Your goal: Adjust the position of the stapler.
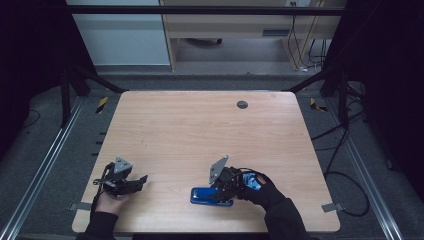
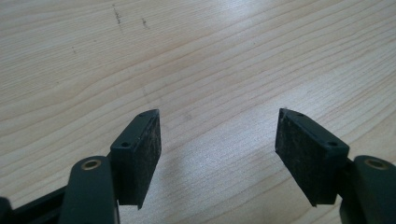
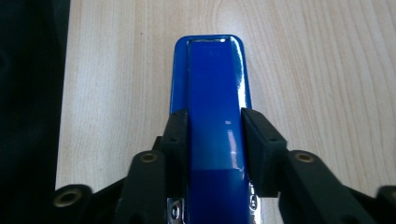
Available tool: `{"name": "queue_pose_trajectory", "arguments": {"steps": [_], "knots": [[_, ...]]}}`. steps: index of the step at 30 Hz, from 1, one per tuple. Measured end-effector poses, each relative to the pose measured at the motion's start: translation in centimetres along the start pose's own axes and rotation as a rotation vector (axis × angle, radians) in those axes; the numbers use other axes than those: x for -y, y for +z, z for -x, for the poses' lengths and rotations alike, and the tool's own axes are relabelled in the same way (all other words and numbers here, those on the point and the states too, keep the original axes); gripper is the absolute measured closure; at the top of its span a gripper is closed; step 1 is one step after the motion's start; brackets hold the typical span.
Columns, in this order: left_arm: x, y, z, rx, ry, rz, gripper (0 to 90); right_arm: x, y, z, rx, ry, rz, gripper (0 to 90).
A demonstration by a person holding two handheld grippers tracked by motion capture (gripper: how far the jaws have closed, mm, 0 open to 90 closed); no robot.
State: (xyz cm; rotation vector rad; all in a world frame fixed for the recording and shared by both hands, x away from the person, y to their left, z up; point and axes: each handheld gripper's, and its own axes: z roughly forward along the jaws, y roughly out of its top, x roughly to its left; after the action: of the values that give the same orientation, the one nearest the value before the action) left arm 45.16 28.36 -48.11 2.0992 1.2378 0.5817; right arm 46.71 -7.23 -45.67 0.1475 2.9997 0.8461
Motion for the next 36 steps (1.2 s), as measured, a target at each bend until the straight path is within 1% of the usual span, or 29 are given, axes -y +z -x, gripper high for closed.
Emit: {"name": "queue_pose_trajectory", "arguments": {"steps": [1, 2, 3, 4, 5, 6, 7, 9, 10, 12, 13, 14, 17, 18, 19, 20, 21, 22, 23, 25, 26, 28, 31, 32, 33, 35, 36], "knots": [[0.0, 0.0, 0.0, 0.0, 0.0, 0.0, 31.2, 0.0, 0.0, 0.0, 0.0, 0.0, 0.0, 61.5], [0.0, 0.0, 0.0, 0.001, 0.0, -0.001, 31.2, 0.1, 0.0, 0.0, 0.006, 0.015, 0.001, 56.1], [0.0, 0.0, 0.0, 0.001, 0.0, -0.001, 31.3, 0.2, -0.1, -0.1, 0.008, 0.015, 0.003, 55.0], [0.0, 0.0, 0.0, 0.002, 0.002, -0.002, 31.3, 0.3, -0.2, -0.2, 0.009, 0.026, 0.01, 52.9], [0.0, 0.0, 0.0, 0.003, 0.002, -0.001, 31.4, 0.4, -0.3, -0.2, 0.01, 0.037, 0.025, 51.9], [0.0, 0.0, 0.1, 0.004, 0.002, 0.0, 31.3, 0.5, -0.5, -0.3, 0.01, 0.037, 0.036, 51.0], [0.0, 0.0, 0.1, 0.004, 0.002, 0.0, 31.4, 0.5, -0.5, -0.3, 0.01, 0.037, 0.036, 51.0], [0.0, -0.1, 0.1, 0.006, 0.003, -0.001, 31.6, 0.7, -0.9, -0.5, 0.023, 0.054, 0.076, 48.9], [-0.1, -0.1, 0.2, 0.009, 0.002, 0.001, 31.9, 0.9, -1.4, -0.6, 0.05, 0.079, 0.102, 48.8], [-0.1, -0.1, 0.3, 0.012, 0.005, 0.003, 32.1, 1.1, -1.9, -0.7, 0.071, 0.094, 0.137, 49.5], [-0.1, -0.2, 0.3, 0.014, 0.006, 0.005, 32.1, 1.1, -1.9, -0.7, 0.071, 0.094, 0.137, 49.5], [-0.1, -0.3, 0.4, 0.019, 0.007, 0.01, 32.5, 1.4, -2.5, -0.9, 0.107, 0.129, 0.182, 51.1], [-0.2, -0.3, 0.5, 0.028, 0.01, 0.014, 33.3, 1.9, -3.1, -1.2, 0.168, 0.153, 0.217, 56.0], [-0.2, -0.3, 0.5, 0.028, 0.01, 0.014, 33.9, 1.9, -3.1, -1.2, 0.168, 0.153, 0.217, 56.0], [-0.2, -0.3, 0.6, 0.033, 0.014, 0.014, 33.9, 2.1, -3.3, -1.2, 0.183, 0.16, 0.235, 57.7], [-0.2, -0.4, 0.6, 0.034, 0.02, 0.014, 34.2, 2.4, -3.6, -1.3, 0.206, 0.179, 0.253, 59.5], [-0.3, -0.4, 0.7, 0.038, 0.02, 0.016, 34.6, 2.6, -3.8, -1.4, 0.22, 0.194, 0.269, 60.7], [-0.3, -0.5, 0.8, 0.037, 0.02, 0.02, 35.1, 3.1, -4.2, -1.5, 0.239, 0.221, 0.3, 63.1], [-0.4, -0.6, 0.9, 0.044, 0.02, 0.027, 35.3, 3.4, -4.3, -1.6, 0.255, 0.236, 0.31, 64.3], [-0.4, -0.6, 1.0, 0.044, 0.027, 0.026, 35.8, 3.9, -4.7, -1.7, 0.278, 0.257, 0.327, 67.0], [-0.5, -0.7, 1.1, 0.051, 0.03, 0.029, 36.2, 4.2, -4.9, -1.8, 0.291, 0.271, 0.335, 68.6], [-0.5, -0.8, 1.3, 0.055, 0.032, 0.035, 37.0, 4.7, -5.2, -2.0, 0.305, 0.296, 0.359, 71.5], [-0.7, -1.1, 1.7, 0.079, 0.047, 0.048, 38.9, 5.6, -5.5, -2.4, 0.312, 0.326, 0.373, 75.6], [-0.7, -1.1, 1.7, 0.079, 0.047, 0.048, 39.3, 5.8, -5.5, -2.5, 0.31, 0.333, 0.374, 76.6], [-0.9, -1.2, 2.0, 0.089, 0.059, 0.055, 39.5, 6.0, -5.6, -2.6, 0.307, 0.337, 0.373, 77.5], [-0.9, -1.3, 2.2, 0.095, 0.067, 0.057, 39.9, 6.2, -5.6, -2.7, 0.307, 0.341, 0.373, 78.2], [-1.0, -1.3, 2.4, 0.099, 0.069, 0.059, 40.5, 6.6, -5.7, -2.9, 0.3, 0.345, 0.379, 81.3]]}}
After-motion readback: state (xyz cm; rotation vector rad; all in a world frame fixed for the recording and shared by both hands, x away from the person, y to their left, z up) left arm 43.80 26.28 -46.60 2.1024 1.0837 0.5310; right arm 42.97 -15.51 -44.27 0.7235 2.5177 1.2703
